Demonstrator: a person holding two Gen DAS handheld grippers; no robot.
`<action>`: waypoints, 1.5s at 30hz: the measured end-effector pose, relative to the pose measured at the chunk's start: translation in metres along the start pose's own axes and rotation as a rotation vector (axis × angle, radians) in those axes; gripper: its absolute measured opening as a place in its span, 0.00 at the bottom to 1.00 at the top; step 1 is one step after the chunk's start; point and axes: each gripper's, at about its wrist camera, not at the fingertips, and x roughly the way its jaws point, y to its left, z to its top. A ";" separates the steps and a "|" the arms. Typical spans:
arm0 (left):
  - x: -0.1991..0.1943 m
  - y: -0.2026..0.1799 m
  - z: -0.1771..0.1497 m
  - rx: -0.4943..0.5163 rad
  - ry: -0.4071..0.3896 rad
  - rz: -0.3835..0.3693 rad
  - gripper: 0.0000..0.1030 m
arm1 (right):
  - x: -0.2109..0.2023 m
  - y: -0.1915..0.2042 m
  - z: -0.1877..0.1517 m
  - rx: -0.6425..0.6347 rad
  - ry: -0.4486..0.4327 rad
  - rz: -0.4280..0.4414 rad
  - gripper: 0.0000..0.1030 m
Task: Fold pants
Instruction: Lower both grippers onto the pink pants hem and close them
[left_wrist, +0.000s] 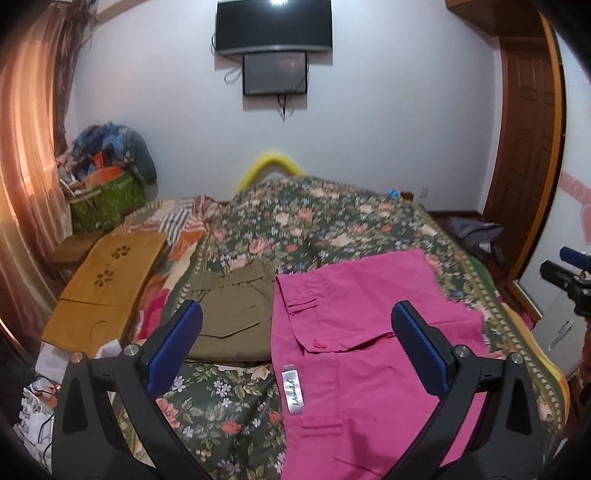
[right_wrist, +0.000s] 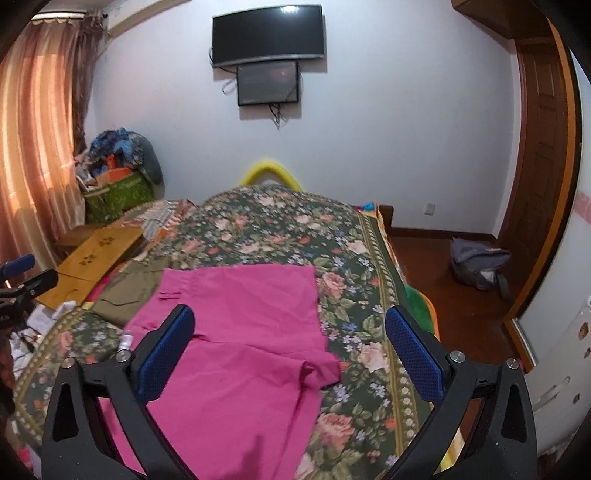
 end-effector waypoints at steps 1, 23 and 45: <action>0.011 0.002 0.000 -0.003 0.013 -0.001 1.00 | 0.008 -0.003 0.002 -0.011 0.010 -0.011 0.95; 0.235 0.027 0.009 -0.011 0.279 -0.061 0.59 | 0.187 -0.042 0.017 -0.033 0.234 0.070 0.57; 0.301 0.035 0.000 -0.081 0.391 -0.156 0.13 | 0.278 -0.034 0.022 -0.037 0.330 0.212 0.09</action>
